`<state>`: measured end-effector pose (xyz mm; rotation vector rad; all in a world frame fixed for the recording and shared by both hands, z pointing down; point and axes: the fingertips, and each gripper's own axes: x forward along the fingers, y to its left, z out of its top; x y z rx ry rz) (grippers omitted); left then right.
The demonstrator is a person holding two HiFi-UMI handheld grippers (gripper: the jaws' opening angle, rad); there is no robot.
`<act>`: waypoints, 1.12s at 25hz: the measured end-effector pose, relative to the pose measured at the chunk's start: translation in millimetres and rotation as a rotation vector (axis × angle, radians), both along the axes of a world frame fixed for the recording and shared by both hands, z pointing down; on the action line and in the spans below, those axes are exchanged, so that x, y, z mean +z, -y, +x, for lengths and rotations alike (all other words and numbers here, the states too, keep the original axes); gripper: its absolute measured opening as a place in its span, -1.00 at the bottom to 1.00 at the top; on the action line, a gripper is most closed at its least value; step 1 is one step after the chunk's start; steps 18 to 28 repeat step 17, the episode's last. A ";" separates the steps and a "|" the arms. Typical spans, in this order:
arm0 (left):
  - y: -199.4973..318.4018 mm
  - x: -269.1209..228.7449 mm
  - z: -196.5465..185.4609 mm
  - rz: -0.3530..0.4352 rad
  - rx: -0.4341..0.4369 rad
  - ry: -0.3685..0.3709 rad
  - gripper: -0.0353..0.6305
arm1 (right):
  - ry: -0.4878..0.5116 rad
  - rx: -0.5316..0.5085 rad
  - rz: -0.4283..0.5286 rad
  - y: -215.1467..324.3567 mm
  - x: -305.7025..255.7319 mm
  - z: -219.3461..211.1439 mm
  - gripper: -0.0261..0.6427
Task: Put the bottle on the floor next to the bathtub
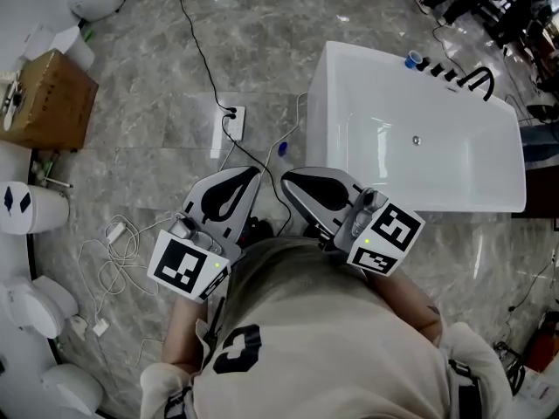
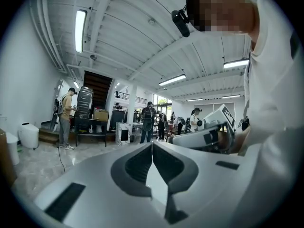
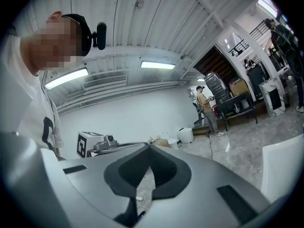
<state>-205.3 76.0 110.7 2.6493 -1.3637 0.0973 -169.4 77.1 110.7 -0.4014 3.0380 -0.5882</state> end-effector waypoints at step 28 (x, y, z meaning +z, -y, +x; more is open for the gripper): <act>2.8 4.8 11.4 -0.010 0.044 -0.002 -0.72 | -0.008 0.038 0.006 -4.3 -0.8 11.5 -0.84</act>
